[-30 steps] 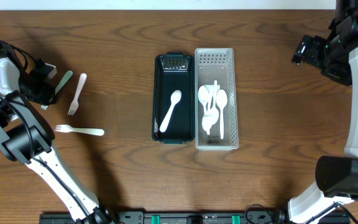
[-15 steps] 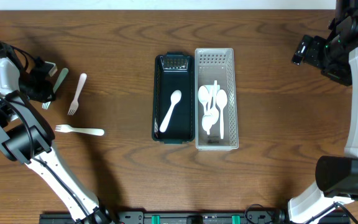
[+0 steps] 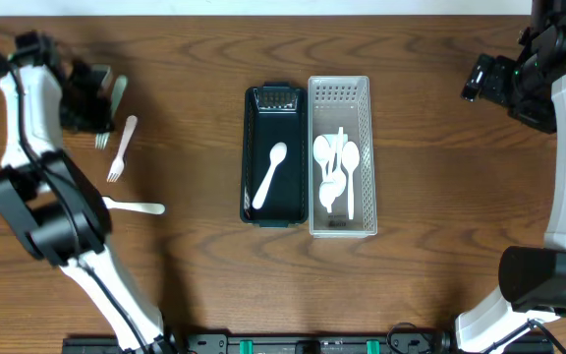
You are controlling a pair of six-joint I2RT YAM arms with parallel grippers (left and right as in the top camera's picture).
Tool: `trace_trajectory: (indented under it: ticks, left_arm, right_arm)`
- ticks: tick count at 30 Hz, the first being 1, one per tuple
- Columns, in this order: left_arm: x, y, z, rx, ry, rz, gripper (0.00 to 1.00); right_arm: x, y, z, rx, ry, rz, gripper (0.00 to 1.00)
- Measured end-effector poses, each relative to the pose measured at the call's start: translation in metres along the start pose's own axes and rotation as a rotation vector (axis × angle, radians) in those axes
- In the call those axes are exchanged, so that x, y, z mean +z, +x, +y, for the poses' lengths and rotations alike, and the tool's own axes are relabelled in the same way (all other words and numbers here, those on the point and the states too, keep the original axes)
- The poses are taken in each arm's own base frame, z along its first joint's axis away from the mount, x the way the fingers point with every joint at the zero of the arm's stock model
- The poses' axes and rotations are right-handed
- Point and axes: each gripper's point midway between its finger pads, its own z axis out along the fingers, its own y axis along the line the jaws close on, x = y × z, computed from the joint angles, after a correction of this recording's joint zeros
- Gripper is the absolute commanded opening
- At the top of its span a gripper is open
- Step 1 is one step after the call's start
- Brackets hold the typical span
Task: Pack container
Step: 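Lower the green fork into the black basket and release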
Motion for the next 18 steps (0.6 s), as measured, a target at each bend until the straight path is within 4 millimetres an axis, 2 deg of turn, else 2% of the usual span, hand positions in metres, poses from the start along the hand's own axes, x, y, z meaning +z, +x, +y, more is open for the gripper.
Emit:
trace_trajectory:
  ticks: [2, 4, 6, 8, 11, 14, 16, 18]
  left_arm:
    - [-0.044, -0.014, -0.036, 0.034, -0.019, -0.07, 0.08]
    - [-0.089, -0.029, -0.083, 0.075, -0.027, -0.168, 0.07]
    - [-0.12, -0.036, -0.121, 0.082, -0.016, -0.244, 0.06]
    - [-0.14, -0.039, -0.176, 0.115, 0.028, -0.291, 0.06]
    - [-0.147, -0.036, -0.245, 0.16, 0.104, -0.299, 0.06]
    - [-0.135, -0.028, -0.302, 0.212, 0.154, -0.258, 0.06]
    - [-0.121, -0.022, -0.328, 0.231, 0.161, -0.219, 0.06]
    - [-0.106, -0.018, -0.343, 0.236, 0.153, -0.18, 0.06]
  right_arm:
    - [0.0, -0.004, 0.002, -0.01, -0.006, -0.017, 0.99]
    - [0.0, -0.008, 0.003, -0.019, -0.013, -0.034, 0.99]
    - [0.0, -0.012, 0.005, -0.031, -0.018, -0.048, 0.99]
    - [0.0, -0.014, 0.006, -0.044, -0.021, -0.059, 0.99]
    - [-0.001, -0.016, 0.006, -0.065, -0.022, -0.066, 0.99]
    - [0.0, -0.015, 0.006, -0.09, -0.021, -0.064, 0.99]
    - [0.0, -0.014, 0.005, -0.104, -0.018, -0.057, 0.99]
    - [0.0, -0.012, 0.004, -0.116, -0.015, -0.048, 0.99]
